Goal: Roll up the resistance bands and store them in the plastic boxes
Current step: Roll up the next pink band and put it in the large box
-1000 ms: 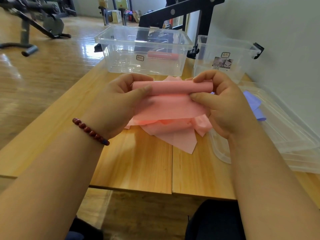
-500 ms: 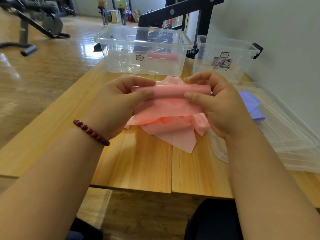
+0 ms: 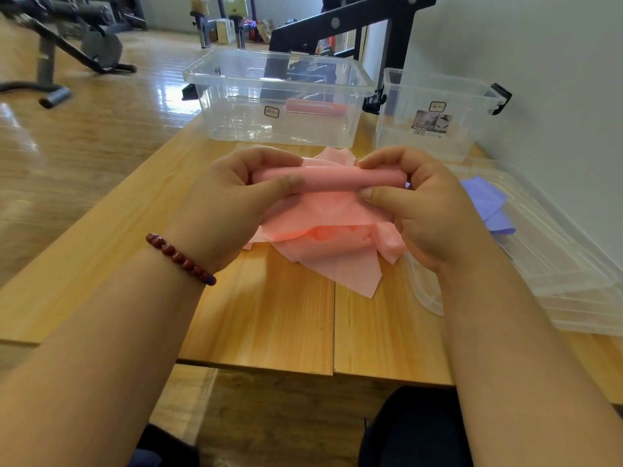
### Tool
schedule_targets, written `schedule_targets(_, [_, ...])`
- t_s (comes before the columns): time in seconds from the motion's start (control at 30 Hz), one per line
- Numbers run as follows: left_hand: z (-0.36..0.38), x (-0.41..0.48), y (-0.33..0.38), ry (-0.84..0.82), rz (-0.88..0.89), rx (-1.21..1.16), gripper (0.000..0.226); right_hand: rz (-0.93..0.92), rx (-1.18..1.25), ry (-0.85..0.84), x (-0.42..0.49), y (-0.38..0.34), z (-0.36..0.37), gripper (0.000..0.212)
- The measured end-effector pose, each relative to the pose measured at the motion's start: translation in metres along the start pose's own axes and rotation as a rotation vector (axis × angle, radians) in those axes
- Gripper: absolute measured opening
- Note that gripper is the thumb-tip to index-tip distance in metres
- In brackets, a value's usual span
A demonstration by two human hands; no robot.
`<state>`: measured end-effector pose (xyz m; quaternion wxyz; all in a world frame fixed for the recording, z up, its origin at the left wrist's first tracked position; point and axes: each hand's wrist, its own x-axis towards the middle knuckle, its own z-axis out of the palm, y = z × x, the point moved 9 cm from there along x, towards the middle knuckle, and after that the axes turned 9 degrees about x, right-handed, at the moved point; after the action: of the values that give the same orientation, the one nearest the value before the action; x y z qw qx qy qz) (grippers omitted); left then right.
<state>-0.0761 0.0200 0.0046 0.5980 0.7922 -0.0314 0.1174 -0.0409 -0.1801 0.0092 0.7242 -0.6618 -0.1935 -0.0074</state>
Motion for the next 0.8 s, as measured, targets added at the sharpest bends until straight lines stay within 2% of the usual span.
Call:
schedule_targets(0.1, [0.001, -0.001, 0.001, 0.006, 0.016, 0.028, 0.015, 0.102, 0.039, -0.028, 0.000, 0.009, 0.002, 0.031])
schedule_targets(0.17, [0.000, -0.001, 0.001, 0.021, 0.023, 0.060, 0.014, 0.096, 0.032, 0.009, -0.001, 0.008, 0.000, 0.024])
schedule_targets(0.33, [0.006, -0.001, -0.007, -0.078, -0.063, -0.049, 0.038, -0.023, 0.058, 0.027, -0.002, -0.006, -0.001, 0.028])
schedule_targets(0.5, [0.007, 0.000, -0.005, -0.091, -0.032, -0.081, 0.024, -0.073, -0.028, 0.036, -0.002, -0.009, -0.005, 0.039])
schedule_targets(0.67, [0.002, 0.000, -0.001, -0.045, 0.012, -0.062, 0.024, 0.049, -0.061, 0.029, -0.003, 0.001, -0.006, 0.044])
schedule_targets(0.8, [0.002, 0.000, -0.002, -0.057, -0.006, -0.055, 0.028, -0.006, -0.086, 0.098, -0.001, -0.003, -0.010, 0.019])
